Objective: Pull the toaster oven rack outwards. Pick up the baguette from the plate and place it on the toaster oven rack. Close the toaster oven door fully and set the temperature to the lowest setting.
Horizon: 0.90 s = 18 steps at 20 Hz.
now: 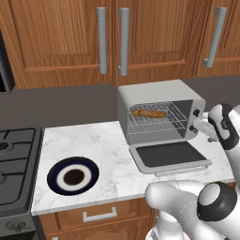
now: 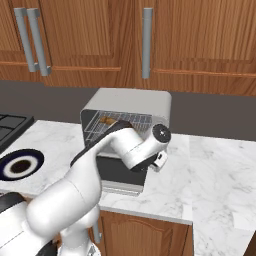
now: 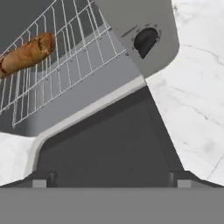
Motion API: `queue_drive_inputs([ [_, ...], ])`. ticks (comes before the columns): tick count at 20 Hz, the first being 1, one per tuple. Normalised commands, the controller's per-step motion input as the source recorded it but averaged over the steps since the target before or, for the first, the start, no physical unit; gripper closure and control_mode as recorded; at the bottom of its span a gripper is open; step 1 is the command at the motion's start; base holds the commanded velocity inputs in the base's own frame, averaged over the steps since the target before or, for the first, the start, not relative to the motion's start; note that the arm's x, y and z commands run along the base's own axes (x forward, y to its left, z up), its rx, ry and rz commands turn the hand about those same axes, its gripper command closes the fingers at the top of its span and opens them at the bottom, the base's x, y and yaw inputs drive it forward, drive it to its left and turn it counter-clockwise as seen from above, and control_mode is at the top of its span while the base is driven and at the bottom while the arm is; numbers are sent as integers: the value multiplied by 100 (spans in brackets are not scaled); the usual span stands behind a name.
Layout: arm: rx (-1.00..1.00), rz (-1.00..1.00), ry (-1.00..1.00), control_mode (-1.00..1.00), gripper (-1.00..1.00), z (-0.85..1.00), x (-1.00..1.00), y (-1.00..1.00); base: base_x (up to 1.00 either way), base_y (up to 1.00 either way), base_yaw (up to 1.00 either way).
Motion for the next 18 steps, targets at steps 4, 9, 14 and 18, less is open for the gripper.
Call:
queue_drive_inputs([
  [4,44,-7,0,-100,-100,0,-5,-67,0,0,0],
  [9,33,0,4,-100,-100,-10,-6,-35,0,0,0],
  [14,23,0,11,-100,-100,-54,10,-30,0,0,0],
  [18,11,0,2,-100,-100,-62,3,0,0,0,0],
])
